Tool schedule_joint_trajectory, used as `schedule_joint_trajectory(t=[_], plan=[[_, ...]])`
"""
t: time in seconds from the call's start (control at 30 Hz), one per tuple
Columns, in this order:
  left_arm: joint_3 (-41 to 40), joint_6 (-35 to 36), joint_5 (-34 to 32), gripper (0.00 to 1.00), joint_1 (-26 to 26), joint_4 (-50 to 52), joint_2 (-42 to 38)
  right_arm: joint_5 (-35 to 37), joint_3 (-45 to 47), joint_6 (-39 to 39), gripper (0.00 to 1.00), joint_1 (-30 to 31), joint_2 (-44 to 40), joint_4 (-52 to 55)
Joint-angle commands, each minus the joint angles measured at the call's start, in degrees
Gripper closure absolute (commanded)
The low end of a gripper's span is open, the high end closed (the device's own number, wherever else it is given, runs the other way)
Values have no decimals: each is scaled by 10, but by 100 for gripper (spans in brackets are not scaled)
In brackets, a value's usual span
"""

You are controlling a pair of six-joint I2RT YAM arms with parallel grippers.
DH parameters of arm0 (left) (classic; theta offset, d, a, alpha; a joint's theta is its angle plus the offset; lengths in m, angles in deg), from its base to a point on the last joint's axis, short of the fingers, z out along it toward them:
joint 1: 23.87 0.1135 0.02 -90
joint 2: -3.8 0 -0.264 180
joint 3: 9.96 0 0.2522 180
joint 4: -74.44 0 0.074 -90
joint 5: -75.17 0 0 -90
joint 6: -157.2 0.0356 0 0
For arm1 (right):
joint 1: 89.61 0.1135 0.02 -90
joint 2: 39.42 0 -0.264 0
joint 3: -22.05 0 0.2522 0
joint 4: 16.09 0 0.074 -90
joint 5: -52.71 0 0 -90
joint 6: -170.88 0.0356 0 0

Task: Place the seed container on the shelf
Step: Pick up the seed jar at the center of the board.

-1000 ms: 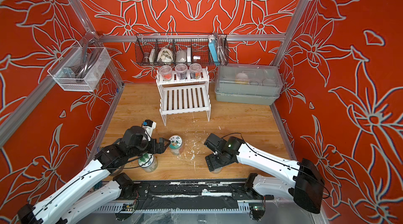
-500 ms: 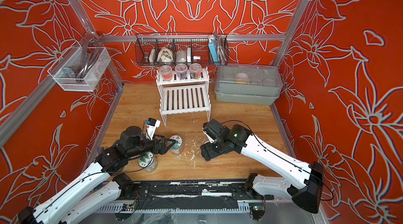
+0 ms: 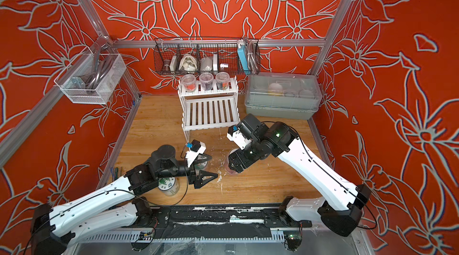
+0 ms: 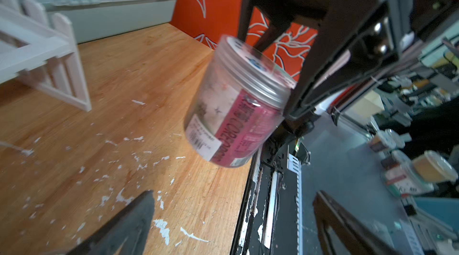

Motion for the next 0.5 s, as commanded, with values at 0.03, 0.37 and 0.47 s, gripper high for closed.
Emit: schedule_joint_trajectory(t=[0.03,0.37,0.47], plan=[[23,60,10,1,-11,-44,23,-50,-31,-46,30,-2,2,34],[64,89,98,1,-18,-28,79,-106,-35,-65,30,-1,3,20],[69,90,103,1,-18,-18,81,-118,-36,-69,30,-2,0,17]])
